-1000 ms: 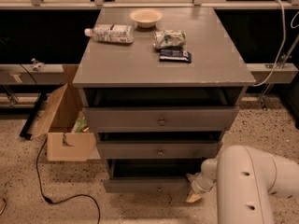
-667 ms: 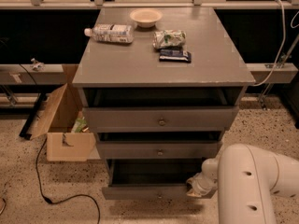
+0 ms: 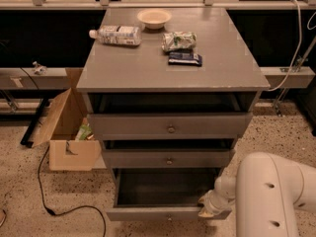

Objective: Open bottom drawer

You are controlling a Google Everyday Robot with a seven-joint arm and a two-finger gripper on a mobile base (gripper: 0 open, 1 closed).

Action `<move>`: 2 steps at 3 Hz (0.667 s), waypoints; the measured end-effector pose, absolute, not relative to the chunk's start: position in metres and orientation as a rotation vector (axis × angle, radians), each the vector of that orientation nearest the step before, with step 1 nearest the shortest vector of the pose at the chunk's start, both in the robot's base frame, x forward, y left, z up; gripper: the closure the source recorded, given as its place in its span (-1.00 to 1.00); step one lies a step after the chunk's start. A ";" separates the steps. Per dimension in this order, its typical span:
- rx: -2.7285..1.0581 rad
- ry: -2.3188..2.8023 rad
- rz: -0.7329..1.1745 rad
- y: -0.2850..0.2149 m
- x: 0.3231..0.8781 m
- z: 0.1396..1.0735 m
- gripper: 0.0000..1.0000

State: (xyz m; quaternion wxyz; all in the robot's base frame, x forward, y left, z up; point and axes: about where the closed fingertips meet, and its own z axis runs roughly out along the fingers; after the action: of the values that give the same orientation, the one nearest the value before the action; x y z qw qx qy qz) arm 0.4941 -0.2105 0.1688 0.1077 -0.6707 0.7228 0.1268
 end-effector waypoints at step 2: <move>-1.936 2.110 0.371 -0.203 0.469 0.168 1.00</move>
Offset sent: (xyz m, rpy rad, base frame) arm -0.1756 0.0138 -0.0159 0.2107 -0.1455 -0.1759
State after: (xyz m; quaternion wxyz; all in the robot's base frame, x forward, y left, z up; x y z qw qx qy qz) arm 0.4690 -0.2033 0.1680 0.1268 -0.6651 0.7248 0.1276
